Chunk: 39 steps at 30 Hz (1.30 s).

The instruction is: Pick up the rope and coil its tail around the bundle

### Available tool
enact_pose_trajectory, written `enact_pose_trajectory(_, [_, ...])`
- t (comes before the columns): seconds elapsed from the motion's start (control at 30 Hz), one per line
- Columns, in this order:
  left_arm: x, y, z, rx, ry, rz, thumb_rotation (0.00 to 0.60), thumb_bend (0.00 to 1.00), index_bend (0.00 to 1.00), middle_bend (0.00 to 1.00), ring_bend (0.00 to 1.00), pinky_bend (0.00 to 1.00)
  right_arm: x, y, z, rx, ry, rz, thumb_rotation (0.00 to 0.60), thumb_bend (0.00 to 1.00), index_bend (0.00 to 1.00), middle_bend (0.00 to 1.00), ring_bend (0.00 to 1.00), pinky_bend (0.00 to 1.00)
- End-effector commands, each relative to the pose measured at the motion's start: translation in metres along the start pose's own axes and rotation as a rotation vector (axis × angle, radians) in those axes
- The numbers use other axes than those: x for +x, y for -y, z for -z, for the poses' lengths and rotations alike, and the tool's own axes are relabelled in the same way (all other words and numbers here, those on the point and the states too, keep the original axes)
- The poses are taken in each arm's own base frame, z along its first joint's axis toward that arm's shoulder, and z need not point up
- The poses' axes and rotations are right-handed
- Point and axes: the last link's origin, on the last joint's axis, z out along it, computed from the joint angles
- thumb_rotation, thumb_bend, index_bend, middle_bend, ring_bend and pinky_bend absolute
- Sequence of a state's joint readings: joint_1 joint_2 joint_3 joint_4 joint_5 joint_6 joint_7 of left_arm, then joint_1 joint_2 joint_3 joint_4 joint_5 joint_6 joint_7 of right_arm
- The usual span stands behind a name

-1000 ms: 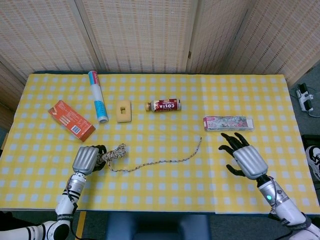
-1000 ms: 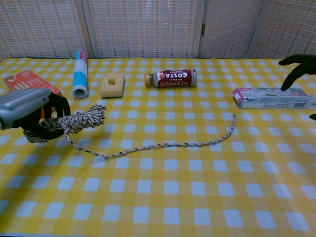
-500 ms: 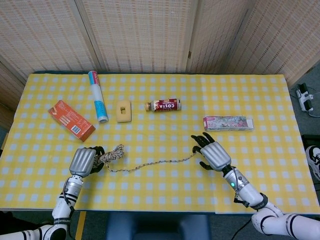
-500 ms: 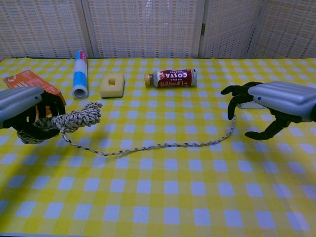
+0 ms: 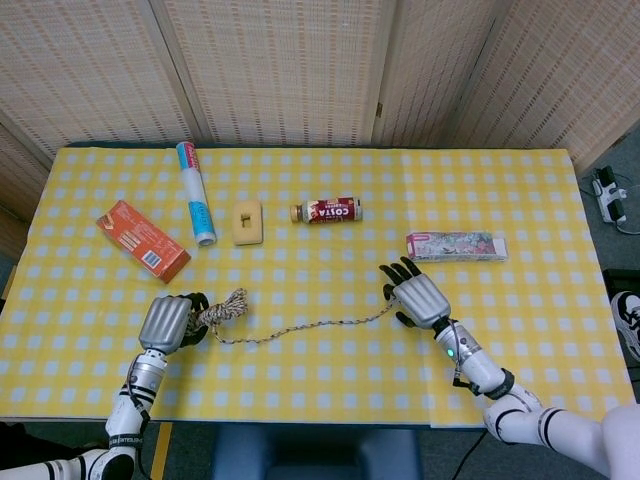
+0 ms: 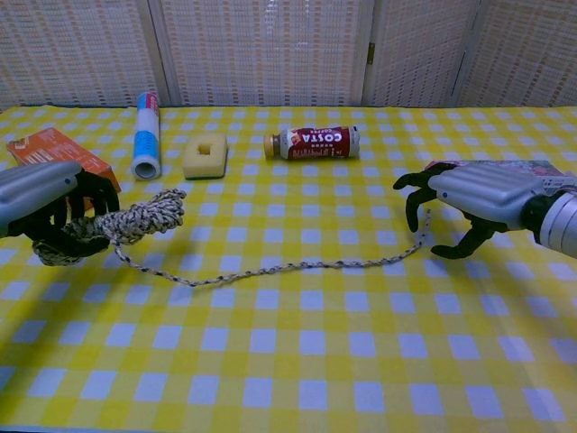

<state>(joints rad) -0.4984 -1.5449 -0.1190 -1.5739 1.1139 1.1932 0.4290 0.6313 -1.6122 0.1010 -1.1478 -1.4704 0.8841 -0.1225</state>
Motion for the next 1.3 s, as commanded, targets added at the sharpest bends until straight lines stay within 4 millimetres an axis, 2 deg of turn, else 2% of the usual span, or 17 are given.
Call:
enact_pose_trajectory(0.03, [0.0,0.0,0.0,0.001,-0.001,0.003,0.6,0.59,0.58,0.59,0.59,0.55,-0.003,0.003,-0.004,0.013,0.001,-0.001,0.6,0.35,0.46,0.12,0.1,0.0])
enact_pose_trajectory(0.73, [-0.002,0.003,-0.004,0.013,0.001,0.006,0.6,0.59,0.58,0.59,0.58,0.53,-0.01,0.01,-0.016,0.02,0.048,0.004,0.6,0.35,0.47,0.13,0.1,0.0])
enact_pose_trajectory(0.97, [-0.004,0.004,-0.005,0.015,0.003,0.013,0.6,0.59,0.58,0.59,0.57,0.53,-0.01,0.01,-0.017,0.018,0.05,0.003,0.6,0.37,0.52,0.15,0.11,0.0])
enact_pose_trajectory(1.3, [-0.006,0.005,-0.006,0.018,0.01,0.025,0.6,0.59,0.58,0.59,0.57,0.52,-0.01,0.01,-0.016,0.015,0.043,0.003,0.6,0.37,0.54,0.16,0.11,0.0])
